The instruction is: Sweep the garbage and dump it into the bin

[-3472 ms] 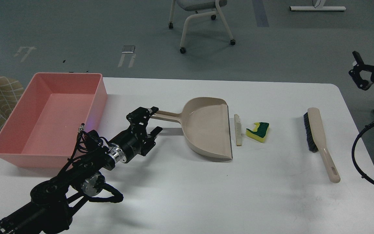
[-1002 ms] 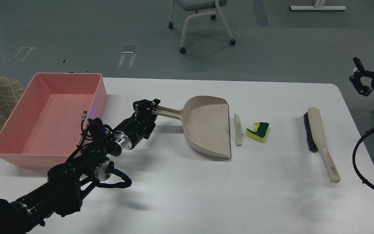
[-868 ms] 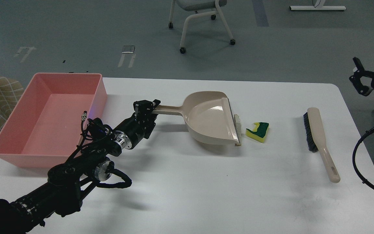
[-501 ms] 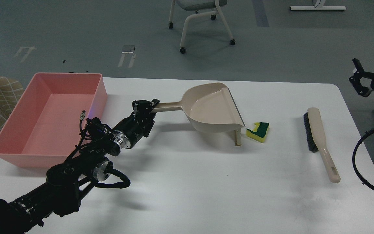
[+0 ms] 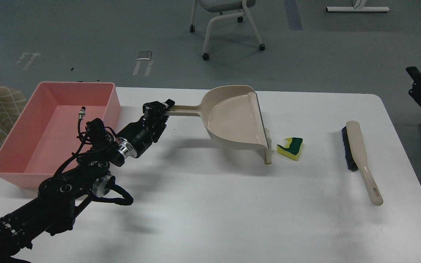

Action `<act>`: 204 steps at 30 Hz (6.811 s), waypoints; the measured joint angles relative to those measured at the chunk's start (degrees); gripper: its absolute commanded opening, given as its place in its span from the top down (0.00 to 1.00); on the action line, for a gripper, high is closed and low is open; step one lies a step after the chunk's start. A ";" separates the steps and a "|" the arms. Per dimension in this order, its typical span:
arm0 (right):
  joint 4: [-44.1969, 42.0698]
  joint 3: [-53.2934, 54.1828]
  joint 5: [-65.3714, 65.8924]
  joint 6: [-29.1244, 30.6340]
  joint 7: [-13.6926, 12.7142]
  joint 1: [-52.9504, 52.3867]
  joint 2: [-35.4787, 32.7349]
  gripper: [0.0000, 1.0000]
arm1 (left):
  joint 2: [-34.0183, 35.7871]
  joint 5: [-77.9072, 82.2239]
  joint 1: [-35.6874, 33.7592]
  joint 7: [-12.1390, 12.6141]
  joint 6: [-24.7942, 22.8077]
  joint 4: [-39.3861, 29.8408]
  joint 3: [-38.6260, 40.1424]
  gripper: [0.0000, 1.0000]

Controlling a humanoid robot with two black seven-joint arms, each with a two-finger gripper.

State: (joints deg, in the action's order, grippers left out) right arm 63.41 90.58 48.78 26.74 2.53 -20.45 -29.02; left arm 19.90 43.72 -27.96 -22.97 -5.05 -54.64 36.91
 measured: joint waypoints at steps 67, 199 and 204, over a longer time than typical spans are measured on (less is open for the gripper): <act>15.87 -13.18 50.78 -2.84 -0.72 22.93 -4.23 0.41 | -0.21 7.27 2.21 -4.21 2.42 0.75 -3.89 0.96; 22.17 -21.05 47.47 1.25 -3.57 20.15 -13.88 0.98 | 0.13 2.88 1.34 -5.04 3.82 2.00 -4.61 0.96; 22.00 -17.93 47.46 1.25 -2.06 22.86 -14.28 0.95 | 0.01 2.87 1.31 -5.04 3.88 2.01 -4.65 0.96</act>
State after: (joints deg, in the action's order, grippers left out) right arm 85.41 72.65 96.24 27.99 0.48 2.41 -43.29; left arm 19.91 46.59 -26.65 -28.01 -1.17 -52.62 32.26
